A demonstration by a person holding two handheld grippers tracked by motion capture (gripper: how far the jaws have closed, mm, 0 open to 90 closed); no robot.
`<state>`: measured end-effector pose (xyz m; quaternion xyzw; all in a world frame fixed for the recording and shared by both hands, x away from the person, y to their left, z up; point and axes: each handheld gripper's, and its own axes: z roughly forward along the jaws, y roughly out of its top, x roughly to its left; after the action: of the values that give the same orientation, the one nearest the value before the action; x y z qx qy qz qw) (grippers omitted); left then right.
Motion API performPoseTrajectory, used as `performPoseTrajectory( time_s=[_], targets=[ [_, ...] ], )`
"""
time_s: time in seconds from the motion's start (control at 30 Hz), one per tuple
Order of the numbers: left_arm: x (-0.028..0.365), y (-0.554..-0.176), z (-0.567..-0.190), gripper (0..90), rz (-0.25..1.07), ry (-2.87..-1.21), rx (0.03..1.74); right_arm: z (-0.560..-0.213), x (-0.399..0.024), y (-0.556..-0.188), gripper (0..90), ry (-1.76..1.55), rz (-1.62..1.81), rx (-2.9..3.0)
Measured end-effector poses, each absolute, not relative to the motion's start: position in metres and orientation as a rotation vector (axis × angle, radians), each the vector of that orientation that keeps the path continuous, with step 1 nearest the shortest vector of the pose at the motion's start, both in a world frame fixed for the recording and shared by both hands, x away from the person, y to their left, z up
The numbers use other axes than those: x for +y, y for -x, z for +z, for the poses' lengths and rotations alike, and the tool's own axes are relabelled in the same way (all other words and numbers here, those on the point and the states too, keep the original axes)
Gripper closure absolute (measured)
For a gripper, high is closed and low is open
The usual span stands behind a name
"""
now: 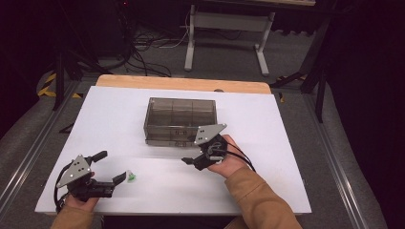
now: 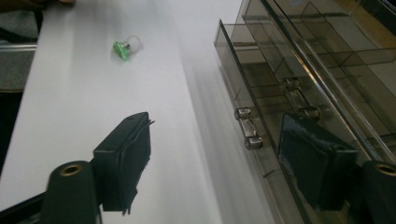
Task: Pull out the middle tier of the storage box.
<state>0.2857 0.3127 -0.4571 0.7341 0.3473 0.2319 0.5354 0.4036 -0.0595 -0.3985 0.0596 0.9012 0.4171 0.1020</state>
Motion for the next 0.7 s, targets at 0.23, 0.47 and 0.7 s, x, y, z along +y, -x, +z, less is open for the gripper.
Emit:
performPoseTrajectory(
  time_s=[0.23,0.47,0.7],
  targets=[
    [0.313,-0.286,-0.457,0.5,0.552,-1.748,0.827,-0.398,-0.053,-0.411,32.6,-0.155,1.116,2.675],
    [0.313,-0.286,-0.457,0.5,0.556,-1.751,0.823,-0.400,-0.049,-0.419,35.2,-0.153,1.071,2.687],
    [0.313,-0.286,-0.457,0.6,0.551,-1.749,0.826,-0.404,-0.044,-0.422,38.8,-0.145,1.024,2.698]
  ],
)
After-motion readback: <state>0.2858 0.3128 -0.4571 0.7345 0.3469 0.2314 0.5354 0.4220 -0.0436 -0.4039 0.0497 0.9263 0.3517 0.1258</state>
